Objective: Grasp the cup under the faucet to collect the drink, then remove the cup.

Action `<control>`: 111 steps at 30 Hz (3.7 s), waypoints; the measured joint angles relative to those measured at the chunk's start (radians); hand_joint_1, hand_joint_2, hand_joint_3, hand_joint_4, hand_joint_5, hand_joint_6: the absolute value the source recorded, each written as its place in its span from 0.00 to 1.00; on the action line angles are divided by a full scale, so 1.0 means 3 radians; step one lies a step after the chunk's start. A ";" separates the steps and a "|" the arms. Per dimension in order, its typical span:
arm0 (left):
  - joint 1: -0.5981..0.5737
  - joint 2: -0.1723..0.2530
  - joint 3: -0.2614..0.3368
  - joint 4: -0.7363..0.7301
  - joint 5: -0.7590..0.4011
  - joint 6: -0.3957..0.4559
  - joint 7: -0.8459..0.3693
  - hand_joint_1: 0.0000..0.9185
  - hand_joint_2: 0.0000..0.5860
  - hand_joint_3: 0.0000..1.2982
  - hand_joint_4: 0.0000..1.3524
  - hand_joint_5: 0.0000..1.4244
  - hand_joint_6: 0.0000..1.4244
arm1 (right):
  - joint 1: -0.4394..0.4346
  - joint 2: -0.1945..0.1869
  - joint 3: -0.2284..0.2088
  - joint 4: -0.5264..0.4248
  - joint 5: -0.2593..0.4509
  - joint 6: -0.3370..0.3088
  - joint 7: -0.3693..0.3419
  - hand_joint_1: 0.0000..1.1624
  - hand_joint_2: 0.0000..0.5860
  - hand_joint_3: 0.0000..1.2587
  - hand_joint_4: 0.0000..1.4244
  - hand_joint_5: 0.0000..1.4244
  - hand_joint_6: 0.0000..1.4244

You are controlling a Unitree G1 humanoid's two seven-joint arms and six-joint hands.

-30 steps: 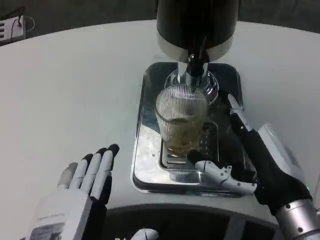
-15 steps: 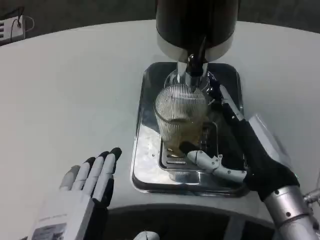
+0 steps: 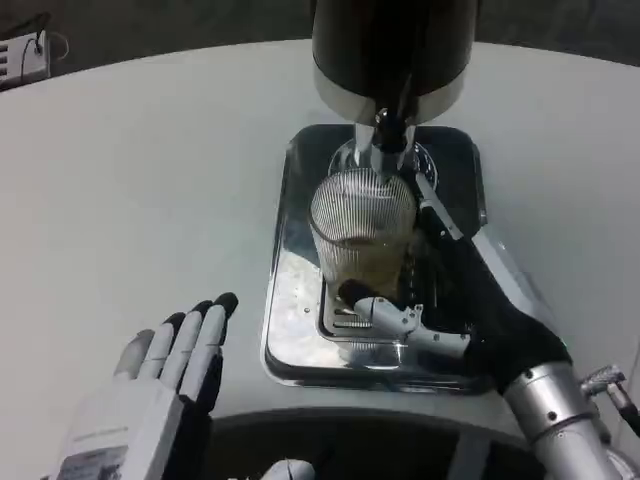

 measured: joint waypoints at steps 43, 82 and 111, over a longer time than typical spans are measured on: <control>0.0135 -0.0101 0.0214 -0.0150 -0.0057 0.0127 -0.0107 0.00 0.27 0.00 0.00 0.00 0.00 | -0.0556 0.0256 0.0111 0.0698 0.0060 -0.0026 -0.0240 0.59 0.35 0.05 0.12 0.15 0.20; 0.0005 -0.0154 0.0256 -0.0155 -0.0203 0.0333 -0.0256 0.00 0.28 0.00 0.00 0.00 0.00 | -0.0631 0.0482 0.0174 0.0875 0.0161 -0.0145 -0.0337 0.72 0.32 0.21 0.26 0.33 0.51; -0.0054 -0.0200 0.0260 -0.0198 -0.0300 0.0462 -0.0327 0.00 0.29 0.00 0.00 0.00 0.00 | -0.0535 0.0640 -0.0112 0.0633 0.0532 -0.0051 -0.0339 0.96 0.34 0.54 0.66 0.75 1.00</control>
